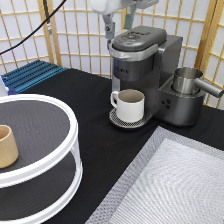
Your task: Make coffee
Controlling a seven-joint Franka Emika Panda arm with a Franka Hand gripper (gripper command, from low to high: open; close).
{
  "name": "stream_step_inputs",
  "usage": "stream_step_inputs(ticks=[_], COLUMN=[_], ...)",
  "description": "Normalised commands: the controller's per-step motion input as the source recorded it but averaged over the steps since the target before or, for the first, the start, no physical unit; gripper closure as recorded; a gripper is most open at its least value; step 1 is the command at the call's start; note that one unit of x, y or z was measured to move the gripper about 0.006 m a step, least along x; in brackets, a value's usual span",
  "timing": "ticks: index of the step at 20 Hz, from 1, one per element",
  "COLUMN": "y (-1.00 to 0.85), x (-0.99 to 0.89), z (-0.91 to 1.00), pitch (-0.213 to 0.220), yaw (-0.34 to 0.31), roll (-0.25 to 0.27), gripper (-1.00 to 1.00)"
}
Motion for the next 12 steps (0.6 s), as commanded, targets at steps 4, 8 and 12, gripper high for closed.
stream_step_inputs(ticks=[4, 8, 12], y=[-1.00, -0.91, -0.12], x=[0.00, -0.18, -0.07], z=[0.00, -0.10, -0.02], pitch=[-0.089, -0.125, -0.023], yaw=[0.000, 0.003, 0.008], roll=[0.153, 0.098, 0.002], gripper=[-1.00, -1.00, -1.00])
